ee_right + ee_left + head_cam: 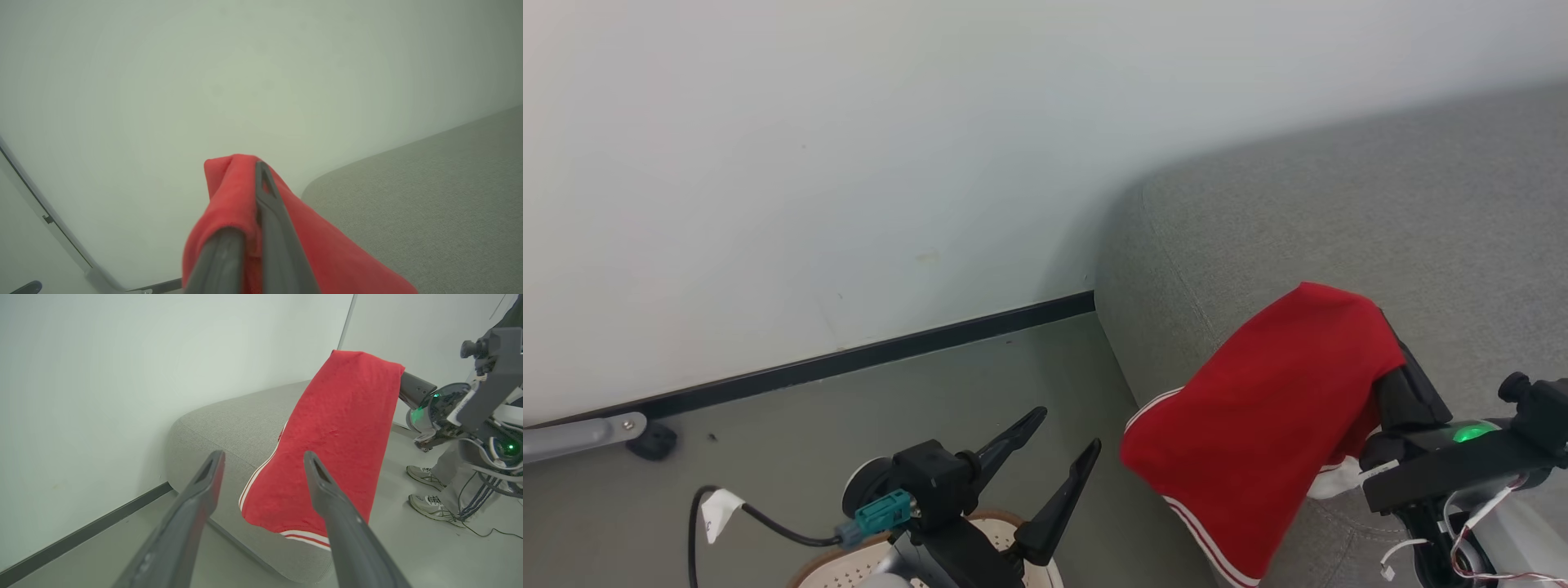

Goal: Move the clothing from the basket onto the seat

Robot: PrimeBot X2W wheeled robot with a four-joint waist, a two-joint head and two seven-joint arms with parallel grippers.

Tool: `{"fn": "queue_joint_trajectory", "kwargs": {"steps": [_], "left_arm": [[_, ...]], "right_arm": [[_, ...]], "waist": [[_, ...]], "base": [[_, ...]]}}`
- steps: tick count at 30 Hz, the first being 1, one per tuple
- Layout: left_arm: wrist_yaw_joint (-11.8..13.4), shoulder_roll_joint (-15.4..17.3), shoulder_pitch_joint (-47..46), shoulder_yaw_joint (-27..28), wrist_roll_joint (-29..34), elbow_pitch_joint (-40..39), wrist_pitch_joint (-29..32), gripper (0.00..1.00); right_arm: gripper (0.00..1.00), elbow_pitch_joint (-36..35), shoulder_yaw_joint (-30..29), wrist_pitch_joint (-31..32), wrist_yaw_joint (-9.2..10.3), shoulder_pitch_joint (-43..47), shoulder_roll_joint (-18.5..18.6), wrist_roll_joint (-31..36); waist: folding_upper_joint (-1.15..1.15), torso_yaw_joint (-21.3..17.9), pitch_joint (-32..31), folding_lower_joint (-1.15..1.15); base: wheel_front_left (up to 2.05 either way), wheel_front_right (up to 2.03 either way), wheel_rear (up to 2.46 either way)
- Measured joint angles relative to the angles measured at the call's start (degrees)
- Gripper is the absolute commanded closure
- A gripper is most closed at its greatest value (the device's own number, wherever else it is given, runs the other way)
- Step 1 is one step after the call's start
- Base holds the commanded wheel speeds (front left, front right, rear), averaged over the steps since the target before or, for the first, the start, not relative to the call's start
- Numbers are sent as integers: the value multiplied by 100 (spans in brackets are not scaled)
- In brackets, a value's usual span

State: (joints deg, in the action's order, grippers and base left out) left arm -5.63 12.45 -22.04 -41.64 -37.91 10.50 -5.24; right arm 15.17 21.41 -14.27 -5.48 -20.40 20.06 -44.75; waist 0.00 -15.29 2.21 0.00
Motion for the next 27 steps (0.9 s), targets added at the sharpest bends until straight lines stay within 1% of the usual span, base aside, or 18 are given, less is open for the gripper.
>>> {"fn": "queue_joint_trajectory", "kwargs": {"steps": [2, 4, 6, 9, 20, 25, 27], "left_arm": [[-46, -7, -33, -26, 19, 12, -10, 0], [-45, -1, -90, -87, 57, 16, -43, 0], [-45, 7, -155, -138, 247, 21, -44, 0], [-45, 3, -161, -180, 304, 45, -98, 0], [-49, -21, -229, -264, 324, 120, -153, 0], [-51, -32, -237, -314, 375, 89, -162, 0], [-51, -13, -243, -336, 435, 42, -162, 0]], "right_arm": [[100, -73, -97, 0, -1, 11, -7, 23], [100, -136, -192, 0, -1, 46, -3, 56], [100, -200, -254, 0, -1, 102, -3, 107], [100, -255, -356, 0, -2, 130, -7, 192], [100, -470, -547, 0, -33, 63, -48, 348], [100, -603, -821, -1, -60, -330, 168, 391], [100, -575, -826, -1, -94, -577, 298, 399]], "waist": [[0, -27, 24, 0], [0, -41, 39, 1], [0, -50, 50, 0], [0, -64, 71, 1], [0, -76, 133, 1], [0, -61, 230, 1], [0, -55, 279, 1]], "base": [[0, 0, 0], [0, 0, 0], [0, 0, 0], [0, 0, 0], [0, 0, 0], [0, 0, 0], [0, 0, 0]]}}
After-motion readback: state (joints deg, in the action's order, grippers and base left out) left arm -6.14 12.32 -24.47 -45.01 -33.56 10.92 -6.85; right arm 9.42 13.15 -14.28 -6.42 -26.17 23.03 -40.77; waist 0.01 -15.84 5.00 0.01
